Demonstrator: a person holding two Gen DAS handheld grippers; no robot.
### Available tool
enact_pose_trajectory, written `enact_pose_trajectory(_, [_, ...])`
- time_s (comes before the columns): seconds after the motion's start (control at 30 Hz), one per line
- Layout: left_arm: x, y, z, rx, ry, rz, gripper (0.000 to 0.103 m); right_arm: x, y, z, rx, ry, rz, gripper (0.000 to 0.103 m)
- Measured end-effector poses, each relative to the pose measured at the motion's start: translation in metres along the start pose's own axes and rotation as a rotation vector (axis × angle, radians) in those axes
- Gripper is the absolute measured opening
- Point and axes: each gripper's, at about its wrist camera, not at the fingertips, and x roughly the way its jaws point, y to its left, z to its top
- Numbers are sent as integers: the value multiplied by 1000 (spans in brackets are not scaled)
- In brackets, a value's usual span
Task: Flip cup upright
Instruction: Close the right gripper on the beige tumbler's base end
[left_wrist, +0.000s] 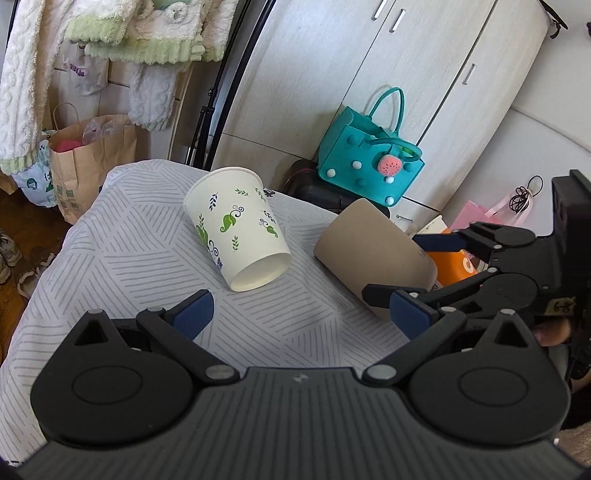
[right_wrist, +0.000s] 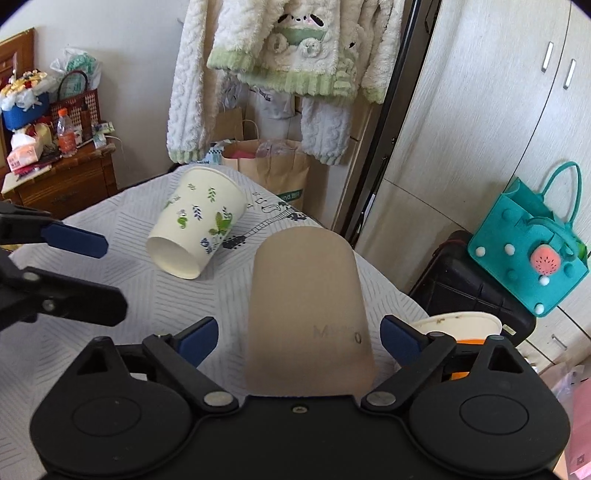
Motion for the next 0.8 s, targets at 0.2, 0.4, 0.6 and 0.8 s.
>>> enact_pose_trajectory(0.2, [1,7,0,-13,5,8,103,15,7,-2,-46,39,-38,88])
enact_pose_trajectory(0.4, [0,9,-1,-16,18,17,103,18,19,-3,-55,45,-110,81])
enact_pose_trajectory(0.6, [-8,14,-5,-21,27,22,103,5,31,-9,-52,53,-130,81])
enact_pose_trajectory(0.8, [-23,12,-13,-15,54,4,103,-17,50,-19,-67,77,-121,81])
